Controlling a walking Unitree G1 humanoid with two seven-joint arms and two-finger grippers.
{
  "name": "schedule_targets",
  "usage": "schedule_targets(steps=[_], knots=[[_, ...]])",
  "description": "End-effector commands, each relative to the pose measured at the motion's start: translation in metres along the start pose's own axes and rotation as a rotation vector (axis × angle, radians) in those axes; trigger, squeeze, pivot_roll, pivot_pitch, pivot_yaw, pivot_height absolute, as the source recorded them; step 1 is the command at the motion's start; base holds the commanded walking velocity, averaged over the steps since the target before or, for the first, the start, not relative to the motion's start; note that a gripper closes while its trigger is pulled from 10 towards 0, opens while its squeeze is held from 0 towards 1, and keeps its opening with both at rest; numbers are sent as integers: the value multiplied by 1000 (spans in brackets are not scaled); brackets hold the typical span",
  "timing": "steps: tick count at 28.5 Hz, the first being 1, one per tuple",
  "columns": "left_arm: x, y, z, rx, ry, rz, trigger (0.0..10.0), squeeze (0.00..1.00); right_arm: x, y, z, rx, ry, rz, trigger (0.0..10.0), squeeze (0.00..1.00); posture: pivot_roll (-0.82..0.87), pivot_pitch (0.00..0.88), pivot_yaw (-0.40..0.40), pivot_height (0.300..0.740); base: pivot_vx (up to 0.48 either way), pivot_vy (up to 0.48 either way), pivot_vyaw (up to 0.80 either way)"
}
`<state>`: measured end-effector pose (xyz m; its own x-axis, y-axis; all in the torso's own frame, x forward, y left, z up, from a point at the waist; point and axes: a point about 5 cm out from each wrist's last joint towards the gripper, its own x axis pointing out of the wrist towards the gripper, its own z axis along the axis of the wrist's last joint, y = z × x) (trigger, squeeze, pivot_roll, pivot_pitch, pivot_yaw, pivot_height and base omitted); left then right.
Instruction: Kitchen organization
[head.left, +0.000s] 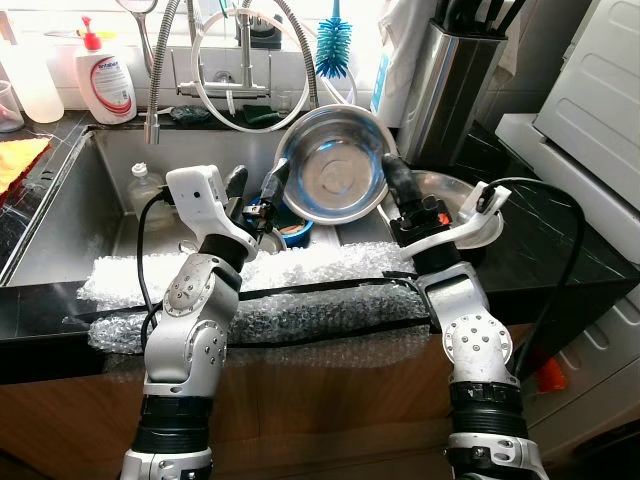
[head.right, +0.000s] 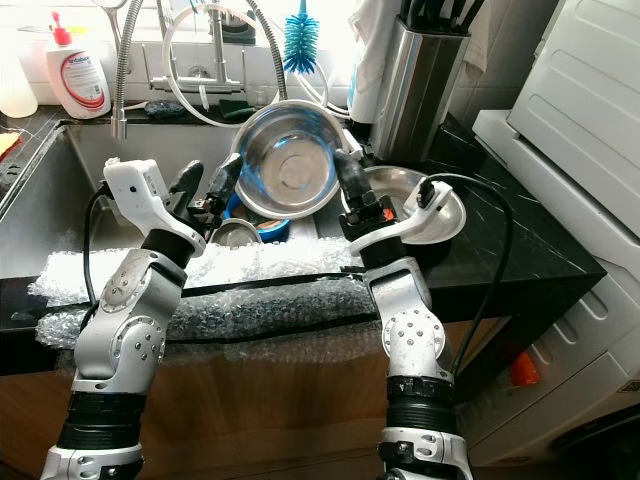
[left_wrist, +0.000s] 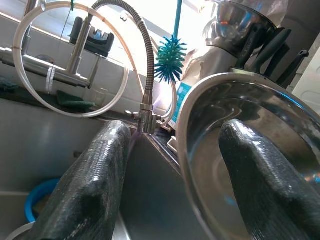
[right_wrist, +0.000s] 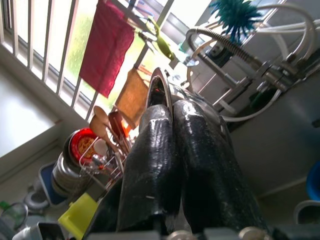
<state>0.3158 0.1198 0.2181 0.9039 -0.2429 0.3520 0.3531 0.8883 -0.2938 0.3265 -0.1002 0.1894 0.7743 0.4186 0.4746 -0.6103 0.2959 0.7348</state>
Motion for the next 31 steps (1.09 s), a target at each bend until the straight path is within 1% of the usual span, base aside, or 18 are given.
schedule_targets(steps=[1,13,14,15,16,23,31], knots=[[2,-7,0,6,10,-29,10000,0,4,11,3,-16,-3,58,10000,0,23,0,-106,740,0,0,0],[1,-8,-3,13,26,-25,10000,0,3,17,-1,-12,29,97,10000,0,24,0,-110,740,0,0,0],[1,-8,-3,12,25,-23,4784,0,3,17,-1,-11,30,97,10000,0,24,0,-110,740,0,0,0],[1,-8,-3,9,24,-20,2824,0,3,17,-1,-11,31,98,10000,0,24,0,-110,740,0,0,0],[1,-8,-3,7,23,-19,0,0,3,17,-1,-12,32,100,10000,0,23,0,-109,740,0,0,0],[2,-7,-2,0,16,-13,0,0,2,17,-2,-12,38,104,10000,0,23,0,-109,740,0,0,0],[2,-7,-1,12,14,-8,0,0,4,19,-3,-24,56,117,10000,0,23,0,-113,740,0,0,0]])
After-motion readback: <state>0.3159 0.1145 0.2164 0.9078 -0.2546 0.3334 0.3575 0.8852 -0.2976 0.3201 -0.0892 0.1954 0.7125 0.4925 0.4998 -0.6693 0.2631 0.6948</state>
